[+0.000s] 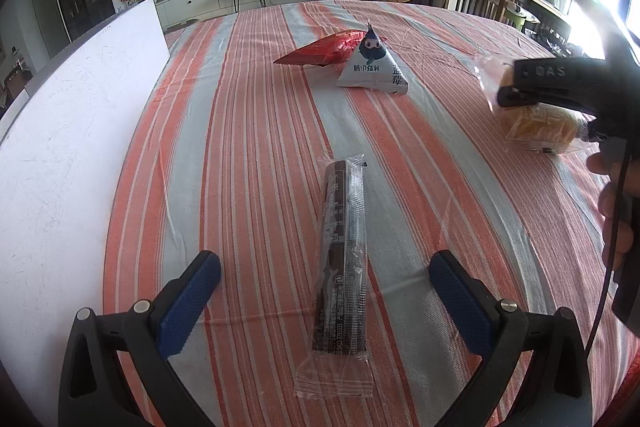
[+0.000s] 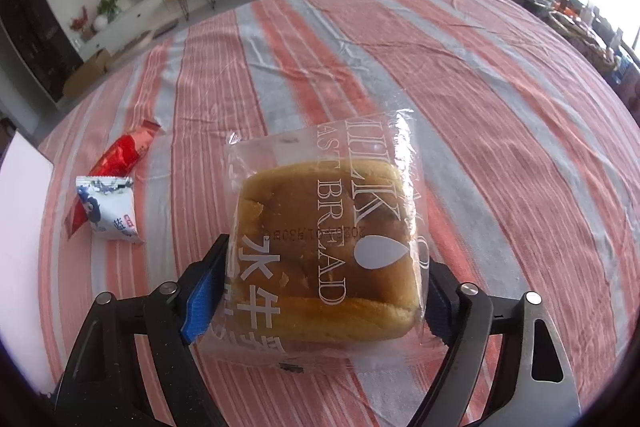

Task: Organize snacks
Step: 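Close the right gripper on the milk toast bread and lift it, then carry the dark bar and toast bread into the box and open both grippers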

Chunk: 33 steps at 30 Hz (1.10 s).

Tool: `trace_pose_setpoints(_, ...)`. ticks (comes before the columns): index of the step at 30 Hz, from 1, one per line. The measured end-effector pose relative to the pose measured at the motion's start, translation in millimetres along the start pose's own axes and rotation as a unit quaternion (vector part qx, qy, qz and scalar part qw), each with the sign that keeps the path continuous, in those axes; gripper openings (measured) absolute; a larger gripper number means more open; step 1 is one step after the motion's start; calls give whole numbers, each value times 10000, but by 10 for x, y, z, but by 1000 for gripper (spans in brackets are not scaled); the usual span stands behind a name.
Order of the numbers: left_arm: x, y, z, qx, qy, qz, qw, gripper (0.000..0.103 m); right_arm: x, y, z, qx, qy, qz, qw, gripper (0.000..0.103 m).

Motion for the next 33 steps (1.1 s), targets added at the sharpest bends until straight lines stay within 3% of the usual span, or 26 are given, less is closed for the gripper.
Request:
trace_pose_setpoints(6, 0, 2, 0, 1, 0, -1, 10000, 103, -215, 188, 233, -180, -279, -60, 9994, 75)
trace_pose_setpoints(12, 3, 0, 0, -2, 24, 9, 10000, 103, -307, 679, 595, -331, -670, 158, 9971, 75)
trace_pose_setpoints(16, 2, -6, 19, 251, 295, -156, 9991, 103, -425, 1013, 743, -427, -764, 204, 9960, 75)
trace_pose_setpoints(19, 40, 26, 80, 327, 593, -13, 9977, 101, -493, 1075, 791, -397, -863, 121, 9954, 75)
trace_pose_setpoints(22, 111, -1, 108, 321, 603, 93, 9976, 81, -489, 1071, 808, -483, -830, 126, 9953, 75)
trace_pose_setpoints(24, 129, -34, 121, 312, 452, -42, 9985, 42, -474, 1086, 797, -492, -827, 151, 9953, 75)
trace_pose_setpoints(26, 162, -57, 119, 345, 487, -38, 9982, 19, -466, 1095, 815, -539, -838, 171, 9949, 75)
trace_pose_setpoints(30, 247, 17, 274, 343, 1033, 593, 9923, 18, -493, 1102, 952, -778, -933, 162, 9925, 75)
trace_pose_setpoints(33, 244, 66, 501, 200, 1370, 770, 9874, 18, -489, 1101, 1027, -914, -974, 170, 9909, 75)
Point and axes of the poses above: each gripper's, at about its wrist camera, not at the fingertips, and z roughly against the way its jaws point, x to its left, y to its underside, the point moved 3 cm from there along -z, roughly the way its jaws point, and after that the axes turned 6 degrees about -z, right-handed, at the moved point
